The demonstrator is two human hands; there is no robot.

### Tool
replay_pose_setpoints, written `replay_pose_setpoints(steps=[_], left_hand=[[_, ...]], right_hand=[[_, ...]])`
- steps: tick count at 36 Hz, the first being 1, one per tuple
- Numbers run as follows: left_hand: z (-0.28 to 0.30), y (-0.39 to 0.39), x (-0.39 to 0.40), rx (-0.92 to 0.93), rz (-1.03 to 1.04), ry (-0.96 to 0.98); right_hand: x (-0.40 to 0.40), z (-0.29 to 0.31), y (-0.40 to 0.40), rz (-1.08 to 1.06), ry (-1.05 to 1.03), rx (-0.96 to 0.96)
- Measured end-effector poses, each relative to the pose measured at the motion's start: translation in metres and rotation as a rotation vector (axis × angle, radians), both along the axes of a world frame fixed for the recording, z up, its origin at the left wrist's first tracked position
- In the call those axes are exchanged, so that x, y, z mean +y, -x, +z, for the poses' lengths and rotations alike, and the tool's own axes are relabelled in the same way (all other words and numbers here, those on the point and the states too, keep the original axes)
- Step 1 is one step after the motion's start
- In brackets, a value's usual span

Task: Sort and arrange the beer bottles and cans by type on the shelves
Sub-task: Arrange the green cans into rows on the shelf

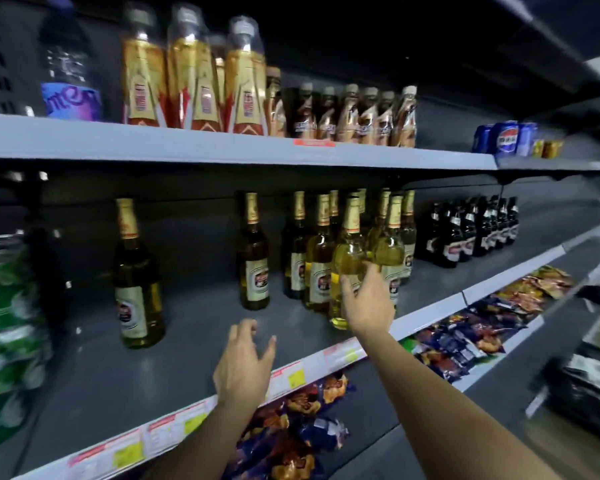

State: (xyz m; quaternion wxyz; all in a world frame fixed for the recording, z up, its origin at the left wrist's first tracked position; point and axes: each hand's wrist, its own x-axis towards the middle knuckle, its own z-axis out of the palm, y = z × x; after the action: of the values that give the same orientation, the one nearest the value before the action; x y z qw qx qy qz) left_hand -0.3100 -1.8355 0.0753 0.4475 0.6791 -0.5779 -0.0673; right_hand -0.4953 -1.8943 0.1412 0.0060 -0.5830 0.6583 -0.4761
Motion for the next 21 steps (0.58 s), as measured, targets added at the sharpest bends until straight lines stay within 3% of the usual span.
replay_pose_setpoints(steps=[11, 21], left_hand=[[-0.008, 0.058, -0.065, -0.040, -0.022, -0.054], [-0.007, 0.043, -0.120, -0.015, -0.022, -0.082]], right_hand=[[-0.078, 0.003, 0.028, 0.223, -0.057, -0.136], [-0.110, -0.017, 0.016, 0.075, -0.028, -0.188]])
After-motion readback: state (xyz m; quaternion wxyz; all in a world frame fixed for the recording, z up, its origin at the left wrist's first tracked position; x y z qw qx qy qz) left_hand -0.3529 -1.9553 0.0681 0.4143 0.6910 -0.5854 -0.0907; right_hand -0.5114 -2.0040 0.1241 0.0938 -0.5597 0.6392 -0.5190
